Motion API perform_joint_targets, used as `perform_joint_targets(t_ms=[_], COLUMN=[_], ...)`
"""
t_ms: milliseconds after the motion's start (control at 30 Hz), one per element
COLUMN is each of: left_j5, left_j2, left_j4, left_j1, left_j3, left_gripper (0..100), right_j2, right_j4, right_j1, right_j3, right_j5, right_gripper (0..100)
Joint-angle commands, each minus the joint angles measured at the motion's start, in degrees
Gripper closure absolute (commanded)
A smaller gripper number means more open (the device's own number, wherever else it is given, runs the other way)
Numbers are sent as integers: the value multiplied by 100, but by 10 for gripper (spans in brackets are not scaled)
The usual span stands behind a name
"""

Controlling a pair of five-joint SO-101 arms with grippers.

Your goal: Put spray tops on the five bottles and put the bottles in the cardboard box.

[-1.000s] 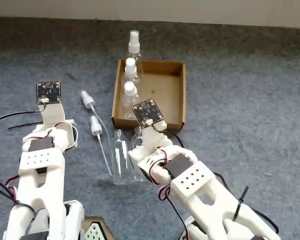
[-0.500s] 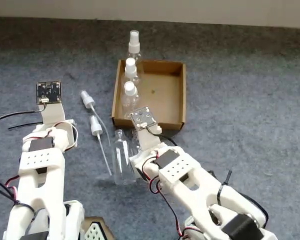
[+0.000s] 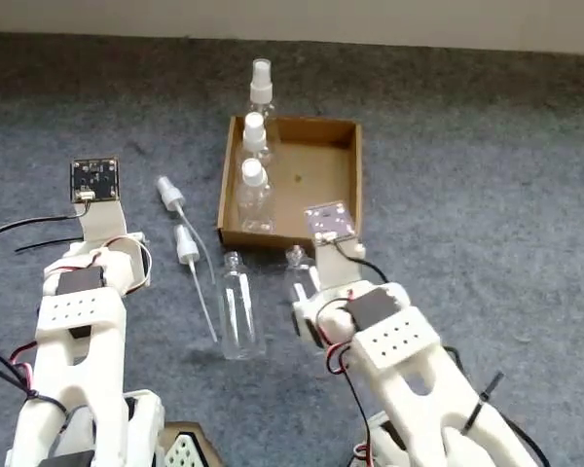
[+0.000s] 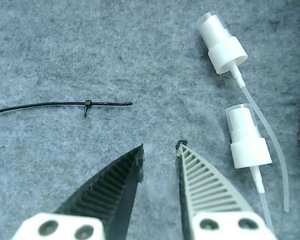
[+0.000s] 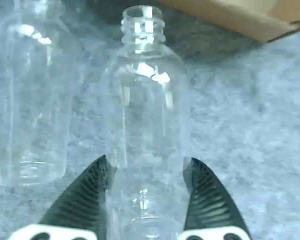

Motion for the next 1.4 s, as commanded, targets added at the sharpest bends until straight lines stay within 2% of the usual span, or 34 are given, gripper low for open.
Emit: perform_joint_targets(t_ms=[0, 67, 200, 300, 400, 567, 633, 700, 967, 1100, 1200, 1367], left_j5=[53, 53, -264, -264, -246, -237, -193, 158, 1134, 1697, 1749, 1749], left_j2=[-4, -4, -13, -4, 57, 1288, 1991, 2695, 5253, 6273, 6862, 7407], left_j4=[-88, -79, -70, 167, 703, 1934, 2435, 2716, 2769, 2796, 2796, 2804], left_j1=[-75, -75, -40, -40, -31, 365, 532, 567, 576, 541, 541, 576], left_j3=[-31, -40, -110, -453, -1147, -2958, -3758, -4497, -6993, -8040, -8593, -9138], left_gripper=[891, 891, 888, 888, 888, 886, 875, 844, 814, 812, 814, 815], right_j2=[-1174, -1631, -1640, -1033, -101, 1569, 2105, 2545, 3380, 3398, 3424, 3407], right_j4=[708, 1033, 1525, 1332, 919, 646, 646, 646, 620, -92, -251, -251], right_j1=[1244, 2053, 3653, 4409, 4875, 5147, 5165, 5121, 5024, 5051, 5033, 5033], right_j3=[-66, -66, -338, -629, -831, -1385, -1648, -1833, -2316, -2360, -2334, -2070], right_j5=[1389, 2374, 3191, 3868, 4132, 4818, 4835, 4853, 4659, 4211, 4185, 4360], right_gripper=[982, 982, 981, 981, 981, 981, 981, 980, 950, 945, 927, 834])
